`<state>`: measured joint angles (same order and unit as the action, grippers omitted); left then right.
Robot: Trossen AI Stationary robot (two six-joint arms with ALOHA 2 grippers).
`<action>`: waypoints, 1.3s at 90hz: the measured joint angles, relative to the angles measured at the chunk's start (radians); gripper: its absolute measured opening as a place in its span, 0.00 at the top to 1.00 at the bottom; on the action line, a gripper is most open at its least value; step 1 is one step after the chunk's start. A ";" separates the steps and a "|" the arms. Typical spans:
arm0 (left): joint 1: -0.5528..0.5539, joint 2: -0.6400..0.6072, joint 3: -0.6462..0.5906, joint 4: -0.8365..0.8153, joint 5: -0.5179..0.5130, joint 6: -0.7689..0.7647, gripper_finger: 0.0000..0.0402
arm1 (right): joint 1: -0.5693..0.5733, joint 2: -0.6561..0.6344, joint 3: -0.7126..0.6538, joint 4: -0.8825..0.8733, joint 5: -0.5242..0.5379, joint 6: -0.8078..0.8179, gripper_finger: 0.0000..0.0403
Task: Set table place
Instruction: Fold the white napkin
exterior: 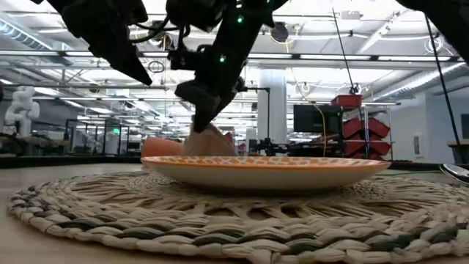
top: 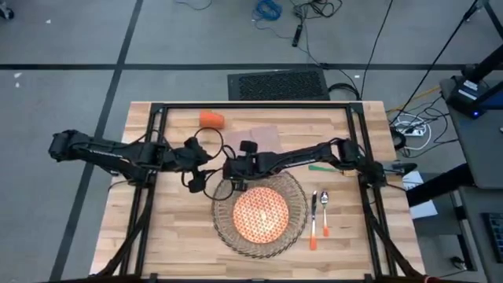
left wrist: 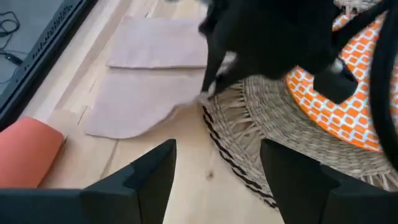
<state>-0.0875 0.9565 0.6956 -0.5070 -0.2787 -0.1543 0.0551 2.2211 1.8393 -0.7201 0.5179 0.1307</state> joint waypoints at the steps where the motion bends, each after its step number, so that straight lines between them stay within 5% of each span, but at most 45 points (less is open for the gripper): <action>1: 0.000 0.000 0.000 0.000 0.000 0.000 0.45 | 0.000 -0.001 0.000 -0.008 0.003 0.010 1.00; 44: 0.000 0.000 0.000 -0.002 0.008 0.002 0.45 | 0.043 -0.015 -0.182 -0.031 0.166 0.331 1.00; 68: 0.000 0.006 -0.009 0.073 0.044 -0.020 0.45 | 0.065 -0.170 -0.354 0.089 0.247 0.403 1.00; 90: 0.025 0.082 -0.069 0.076 -0.055 0.218 0.45 | 0.097 -0.296 -0.445 0.173 0.213 0.409 1.00; 117: 0.130 0.352 -0.068 0.337 -0.057 0.477 0.45 | 0.140 -0.304 -0.449 0.233 0.206 0.408 1.00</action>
<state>0.0429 1.3081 0.6277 -0.1701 -0.3359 0.3228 0.1947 1.9175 1.3903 -0.4868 0.7234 0.5385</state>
